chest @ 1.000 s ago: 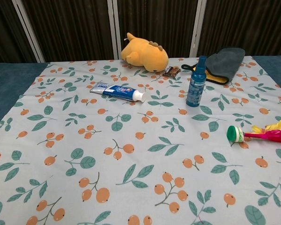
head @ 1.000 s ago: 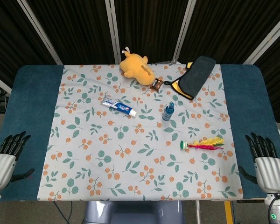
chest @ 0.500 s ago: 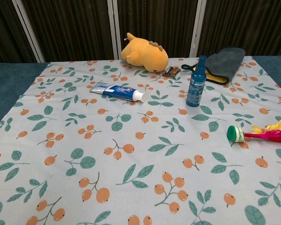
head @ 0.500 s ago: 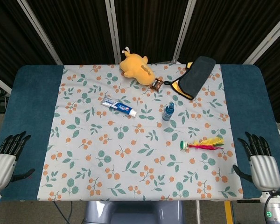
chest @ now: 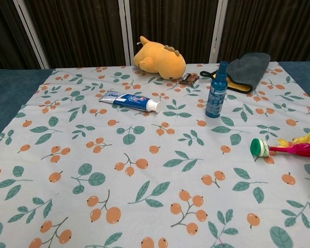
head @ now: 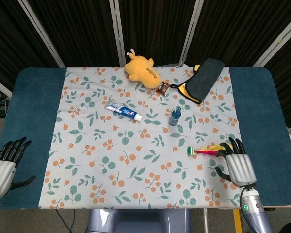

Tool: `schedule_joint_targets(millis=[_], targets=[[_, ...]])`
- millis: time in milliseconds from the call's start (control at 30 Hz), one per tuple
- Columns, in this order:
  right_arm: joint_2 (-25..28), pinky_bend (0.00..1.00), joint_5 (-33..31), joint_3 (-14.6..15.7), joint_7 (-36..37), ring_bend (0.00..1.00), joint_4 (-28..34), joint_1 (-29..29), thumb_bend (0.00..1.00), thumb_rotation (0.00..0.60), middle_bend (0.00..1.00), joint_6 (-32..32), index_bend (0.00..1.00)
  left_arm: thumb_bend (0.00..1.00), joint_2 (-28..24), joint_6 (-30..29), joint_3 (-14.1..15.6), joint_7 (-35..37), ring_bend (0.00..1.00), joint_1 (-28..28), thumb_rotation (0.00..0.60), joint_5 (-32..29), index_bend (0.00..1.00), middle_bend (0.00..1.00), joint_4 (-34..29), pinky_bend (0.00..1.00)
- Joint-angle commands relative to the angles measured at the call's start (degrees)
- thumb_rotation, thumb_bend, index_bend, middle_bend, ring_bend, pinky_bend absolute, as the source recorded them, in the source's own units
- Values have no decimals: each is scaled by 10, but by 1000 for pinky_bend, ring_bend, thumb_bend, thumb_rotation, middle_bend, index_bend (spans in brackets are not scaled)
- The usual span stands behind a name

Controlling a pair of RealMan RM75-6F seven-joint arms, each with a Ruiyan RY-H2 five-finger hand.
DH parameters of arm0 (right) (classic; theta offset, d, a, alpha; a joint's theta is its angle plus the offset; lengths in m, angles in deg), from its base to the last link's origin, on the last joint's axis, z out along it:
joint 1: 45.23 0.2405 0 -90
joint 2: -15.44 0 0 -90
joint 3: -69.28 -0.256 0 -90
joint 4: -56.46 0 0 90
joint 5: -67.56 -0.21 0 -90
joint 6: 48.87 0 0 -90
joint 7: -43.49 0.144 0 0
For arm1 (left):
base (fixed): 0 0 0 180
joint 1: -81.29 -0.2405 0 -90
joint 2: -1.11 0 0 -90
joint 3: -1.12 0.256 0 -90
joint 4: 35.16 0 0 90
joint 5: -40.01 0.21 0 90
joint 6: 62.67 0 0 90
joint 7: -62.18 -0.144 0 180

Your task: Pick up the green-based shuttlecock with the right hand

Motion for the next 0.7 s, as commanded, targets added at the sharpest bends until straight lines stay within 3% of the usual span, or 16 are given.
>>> schedule_joint_targets(millis=[33,233,700], targets=[[-39,0,-51,-18,-28,0,-25,20,196,600,211,19,440,175,-1,0,0,2,0,-1,598,-1,0,0,0,0],[-83,0,-115,-40,-43,0,-57,35,196,600,228,26,457,174,-2,0,1,4,0,-2,598,-2,0,0,1,0],[-119,0,-152,-54,-46,0,-142,52,210,600,235,17,479,174,-4,4,1,7,0,-1,600,-4,0,0,-1,0]])
